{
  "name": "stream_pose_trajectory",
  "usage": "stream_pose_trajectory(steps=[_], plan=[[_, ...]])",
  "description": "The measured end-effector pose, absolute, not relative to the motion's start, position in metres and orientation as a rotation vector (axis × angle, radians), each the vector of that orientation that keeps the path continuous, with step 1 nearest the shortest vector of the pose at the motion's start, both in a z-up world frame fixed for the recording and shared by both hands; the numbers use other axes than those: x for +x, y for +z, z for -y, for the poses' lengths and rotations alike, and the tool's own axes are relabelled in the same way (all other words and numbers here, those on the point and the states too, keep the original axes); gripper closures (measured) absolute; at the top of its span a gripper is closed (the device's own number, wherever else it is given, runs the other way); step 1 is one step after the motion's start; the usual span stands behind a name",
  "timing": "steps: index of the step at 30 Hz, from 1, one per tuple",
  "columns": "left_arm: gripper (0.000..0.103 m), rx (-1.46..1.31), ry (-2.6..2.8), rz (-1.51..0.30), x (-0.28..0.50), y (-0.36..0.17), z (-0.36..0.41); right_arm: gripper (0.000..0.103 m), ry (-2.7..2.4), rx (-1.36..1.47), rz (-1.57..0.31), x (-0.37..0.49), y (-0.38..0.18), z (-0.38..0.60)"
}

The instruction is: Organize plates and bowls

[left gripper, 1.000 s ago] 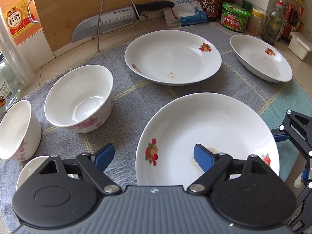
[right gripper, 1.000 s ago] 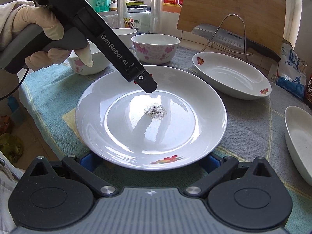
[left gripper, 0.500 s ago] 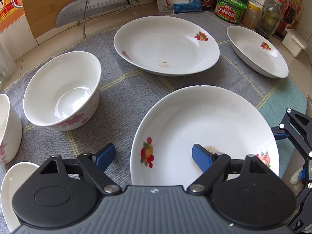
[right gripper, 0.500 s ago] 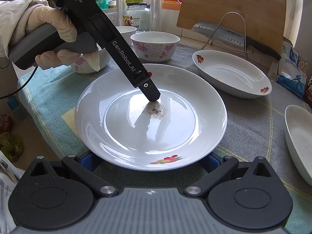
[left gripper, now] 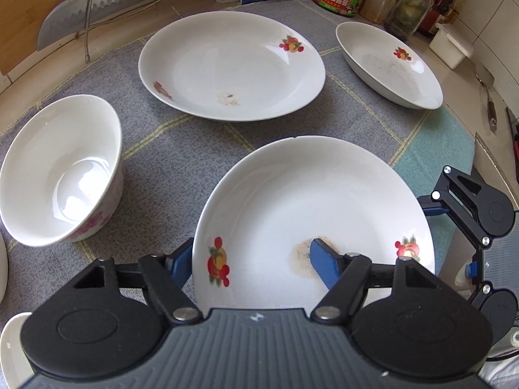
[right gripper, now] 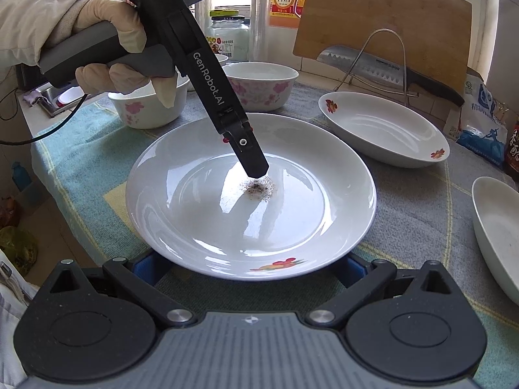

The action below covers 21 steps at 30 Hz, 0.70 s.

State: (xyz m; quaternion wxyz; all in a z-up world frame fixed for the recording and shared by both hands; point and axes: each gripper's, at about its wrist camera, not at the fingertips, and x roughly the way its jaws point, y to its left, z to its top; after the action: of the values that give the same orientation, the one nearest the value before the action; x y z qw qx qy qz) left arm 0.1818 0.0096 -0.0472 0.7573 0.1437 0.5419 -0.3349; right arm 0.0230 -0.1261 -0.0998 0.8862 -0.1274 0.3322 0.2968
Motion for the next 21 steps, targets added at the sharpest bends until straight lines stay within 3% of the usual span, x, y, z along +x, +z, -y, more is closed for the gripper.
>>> stream_pose_trajectory(steps=[21], plan=[[0.031,0.329,-0.765,-1.234,0.1901,-0.0473,-0.0069,0.000,0.617,-0.283,-0.718,0.0283,-0.0972,0.1204]])
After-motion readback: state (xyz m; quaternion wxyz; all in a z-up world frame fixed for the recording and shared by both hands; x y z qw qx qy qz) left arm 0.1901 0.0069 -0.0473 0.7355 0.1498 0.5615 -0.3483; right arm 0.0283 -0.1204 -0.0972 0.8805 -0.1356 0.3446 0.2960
